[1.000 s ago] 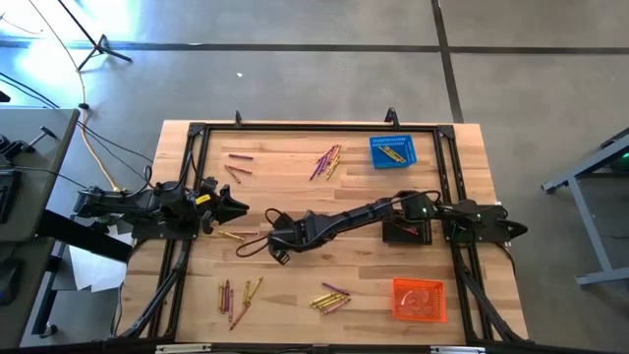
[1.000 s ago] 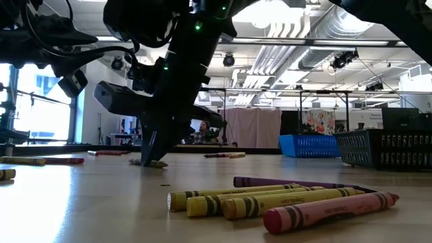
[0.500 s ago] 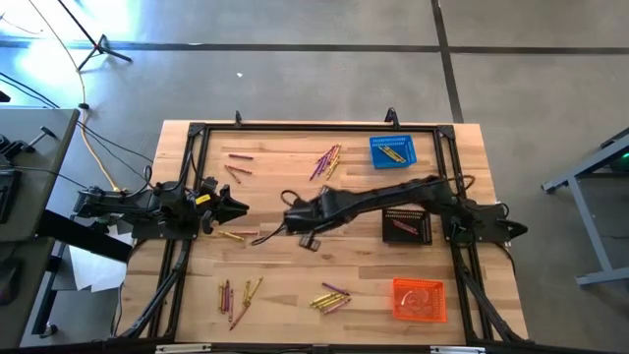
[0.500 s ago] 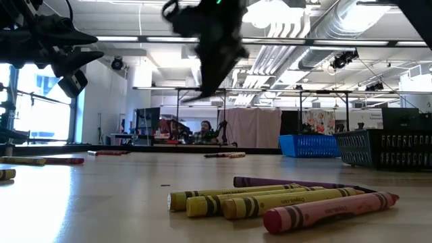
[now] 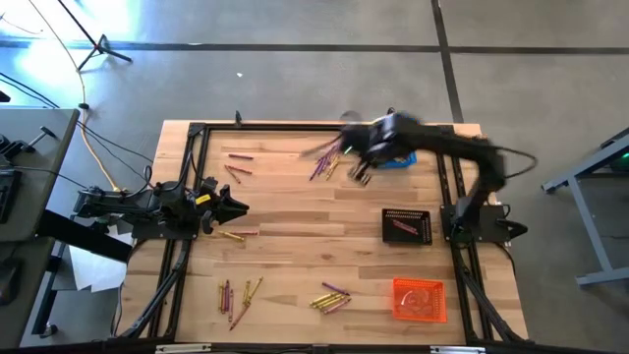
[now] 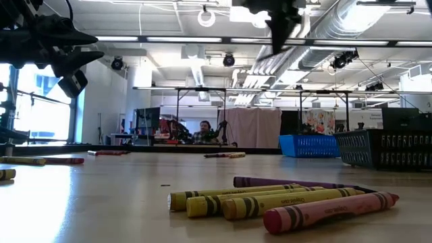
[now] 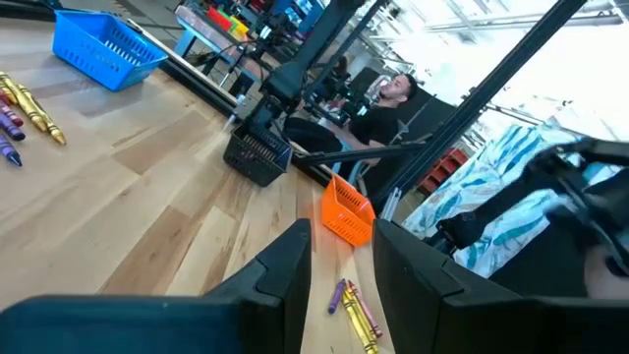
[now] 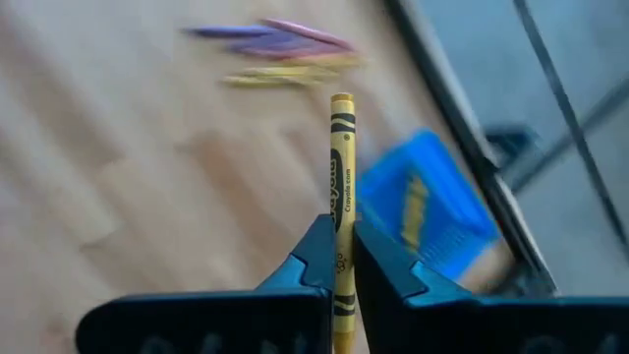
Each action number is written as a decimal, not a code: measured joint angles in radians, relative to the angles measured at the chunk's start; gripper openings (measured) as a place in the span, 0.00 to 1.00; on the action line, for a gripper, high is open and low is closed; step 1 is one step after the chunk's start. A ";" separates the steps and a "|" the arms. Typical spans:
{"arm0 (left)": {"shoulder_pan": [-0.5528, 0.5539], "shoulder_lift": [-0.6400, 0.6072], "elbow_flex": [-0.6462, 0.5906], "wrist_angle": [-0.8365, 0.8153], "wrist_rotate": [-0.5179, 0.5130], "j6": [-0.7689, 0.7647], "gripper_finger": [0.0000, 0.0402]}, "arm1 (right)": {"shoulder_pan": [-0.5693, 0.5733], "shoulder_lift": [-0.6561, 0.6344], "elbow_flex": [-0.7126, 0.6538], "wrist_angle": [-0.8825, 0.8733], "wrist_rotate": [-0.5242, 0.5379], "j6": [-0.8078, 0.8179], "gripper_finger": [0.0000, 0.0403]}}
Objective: Sort crayons
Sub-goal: Put the yellow crayon into the blue bin
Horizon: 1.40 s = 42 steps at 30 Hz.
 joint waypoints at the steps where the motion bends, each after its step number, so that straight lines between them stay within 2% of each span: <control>1: 0.000 0.000 0.000 0.000 0.000 0.000 0.25 | -0.042 -0.050 -0.056 0.025 0.001 0.019 0.03; 6: 0.000 0.000 0.000 0.000 -0.002 0.000 0.25 | -0.225 -0.308 -0.393 0.264 0.015 0.072 0.03; 10: 0.000 0.000 0.000 0.000 -0.002 0.000 0.25 | -0.335 -0.455 -0.656 0.513 0.035 0.114 0.03; 15: 0.000 0.000 0.000 0.000 -0.003 0.000 0.25 | -0.414 -0.519 -0.935 0.791 0.017 0.023 0.03; 20: 0.000 0.000 0.000 0.000 -0.003 0.000 0.25 | -0.446 -0.519 -1.125 1.047 0.005 -0.135 0.03; 25: 0.000 0.000 0.000 0.000 -0.003 0.000 0.25 | -0.458 -0.519 -1.235 1.200 -0.080 -0.362 0.03; 31: 0.000 0.000 0.000 0.000 -0.003 0.000 0.25 | -0.458 -0.519 -1.290 1.295 -0.116 -0.466 0.03; 35: 0.000 0.000 0.000 0.000 -0.003 0.000 0.25 | -0.465 -0.519 -1.297 1.308 -0.110 -0.487 0.05; 42: 0.000 0.000 0.000 0.000 -0.003 0.000 0.25 | -0.470 -0.519 -1.297 1.321 -0.113 -0.430 0.11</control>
